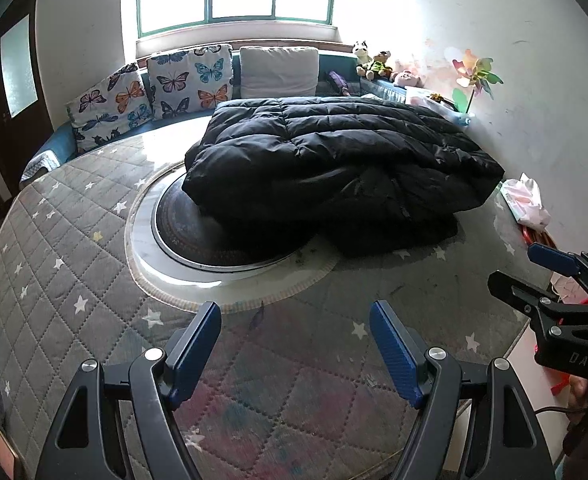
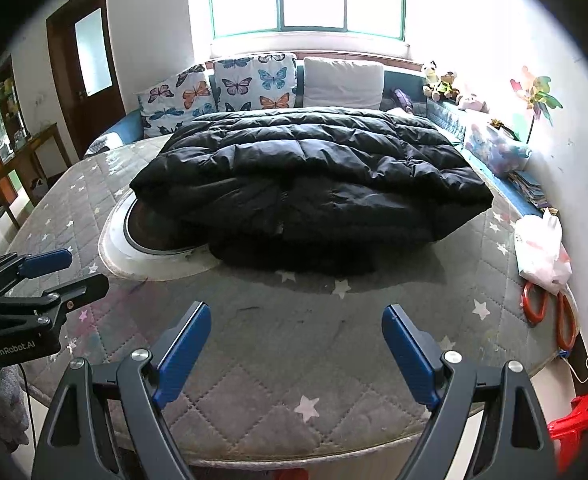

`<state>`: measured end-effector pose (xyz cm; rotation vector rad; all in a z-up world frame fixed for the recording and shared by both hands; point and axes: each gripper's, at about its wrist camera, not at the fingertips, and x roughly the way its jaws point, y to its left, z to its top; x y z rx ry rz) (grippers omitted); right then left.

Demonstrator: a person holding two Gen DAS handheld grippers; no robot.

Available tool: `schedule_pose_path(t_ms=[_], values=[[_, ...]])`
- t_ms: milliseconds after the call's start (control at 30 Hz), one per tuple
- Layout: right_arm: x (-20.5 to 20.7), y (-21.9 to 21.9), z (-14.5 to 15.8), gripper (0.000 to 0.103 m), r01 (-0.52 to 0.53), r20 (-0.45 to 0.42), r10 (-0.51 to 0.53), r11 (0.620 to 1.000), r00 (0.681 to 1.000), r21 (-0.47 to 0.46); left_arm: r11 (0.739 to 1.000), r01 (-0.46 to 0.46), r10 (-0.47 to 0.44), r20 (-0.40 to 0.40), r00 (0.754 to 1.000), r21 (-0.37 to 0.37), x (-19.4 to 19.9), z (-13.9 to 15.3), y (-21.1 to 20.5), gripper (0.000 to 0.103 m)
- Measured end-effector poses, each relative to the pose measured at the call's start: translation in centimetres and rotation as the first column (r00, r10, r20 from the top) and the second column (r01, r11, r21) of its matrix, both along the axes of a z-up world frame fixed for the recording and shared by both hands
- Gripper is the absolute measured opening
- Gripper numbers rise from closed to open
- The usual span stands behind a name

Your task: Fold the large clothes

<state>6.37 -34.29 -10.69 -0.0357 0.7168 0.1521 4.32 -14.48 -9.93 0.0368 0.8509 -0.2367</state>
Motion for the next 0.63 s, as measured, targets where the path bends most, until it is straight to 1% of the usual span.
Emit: schedule_pose_path(t_ms=[633], values=[[-0.62,0.08,0.02,0.095,0.0,0.006,0.0,1.0,1.0,-0.008,1.0,0.005,-0.005,0.024,1.0,0.01,-1.01,0.12,-0.03,0.081]])
